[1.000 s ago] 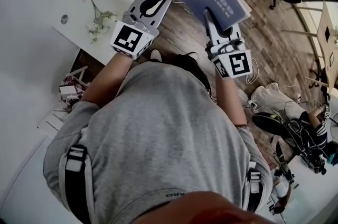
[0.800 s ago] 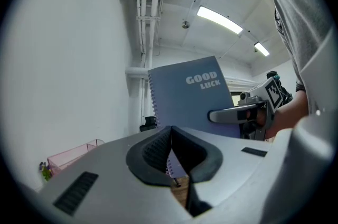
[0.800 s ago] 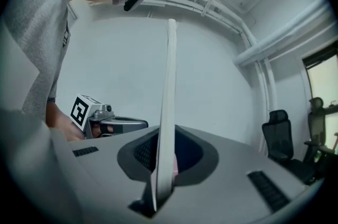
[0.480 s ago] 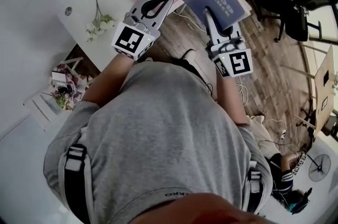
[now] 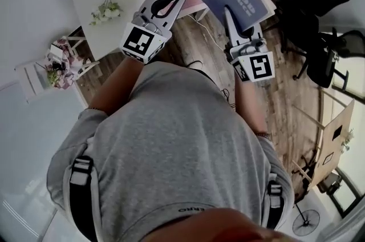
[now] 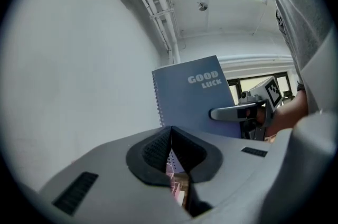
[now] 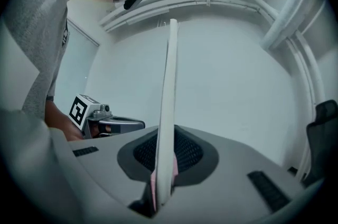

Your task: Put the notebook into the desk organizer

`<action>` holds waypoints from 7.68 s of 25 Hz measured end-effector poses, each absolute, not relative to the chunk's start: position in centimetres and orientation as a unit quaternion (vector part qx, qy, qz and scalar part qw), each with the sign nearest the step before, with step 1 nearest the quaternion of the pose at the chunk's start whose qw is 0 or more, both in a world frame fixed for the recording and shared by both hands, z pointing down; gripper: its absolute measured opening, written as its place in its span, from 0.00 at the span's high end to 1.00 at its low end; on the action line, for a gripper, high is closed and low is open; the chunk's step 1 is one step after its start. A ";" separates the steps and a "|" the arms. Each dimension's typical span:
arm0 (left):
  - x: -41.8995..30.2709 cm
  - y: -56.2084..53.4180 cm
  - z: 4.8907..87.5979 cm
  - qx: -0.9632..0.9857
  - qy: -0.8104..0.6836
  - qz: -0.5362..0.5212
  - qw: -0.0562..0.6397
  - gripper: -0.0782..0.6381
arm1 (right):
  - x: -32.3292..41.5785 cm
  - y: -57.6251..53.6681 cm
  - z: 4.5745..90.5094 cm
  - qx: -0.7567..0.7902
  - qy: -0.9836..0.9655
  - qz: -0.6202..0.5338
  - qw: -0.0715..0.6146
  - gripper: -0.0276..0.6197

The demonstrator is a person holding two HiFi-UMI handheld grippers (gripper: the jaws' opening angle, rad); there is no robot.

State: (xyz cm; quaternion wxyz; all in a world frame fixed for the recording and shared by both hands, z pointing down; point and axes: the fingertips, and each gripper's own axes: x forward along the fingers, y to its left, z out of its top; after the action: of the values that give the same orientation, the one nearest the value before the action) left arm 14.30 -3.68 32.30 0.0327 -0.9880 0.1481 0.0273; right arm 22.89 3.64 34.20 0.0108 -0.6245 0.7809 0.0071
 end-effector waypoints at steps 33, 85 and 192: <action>13.7 -16.8 32.7 -0.959 0.273 0.029 0.075 0.86 | 23.3 -13.3 35.6 -0.465 0.878 -0.111 0.025 0.90; 10.0 -18.7 34.7 -0.872 0.488 0.005 0.033 0.86 | 16.7 -22.4 49.8 -0.176 0.825 -0.522 -0.122 0.83; 12.2 -20.9 30.8 -0.930 0.359 0.040 0.063 0.86 | 20.8 -20.9 33.1 -0.453 0.888 0.010 -0.082 0.74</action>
State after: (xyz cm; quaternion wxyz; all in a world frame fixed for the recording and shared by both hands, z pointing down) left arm 12.15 -20.87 30.80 0.0630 -0.9302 0.3593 0.0399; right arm 20.79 -20.94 33.09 -0.0824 -0.4529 0.8877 0.0102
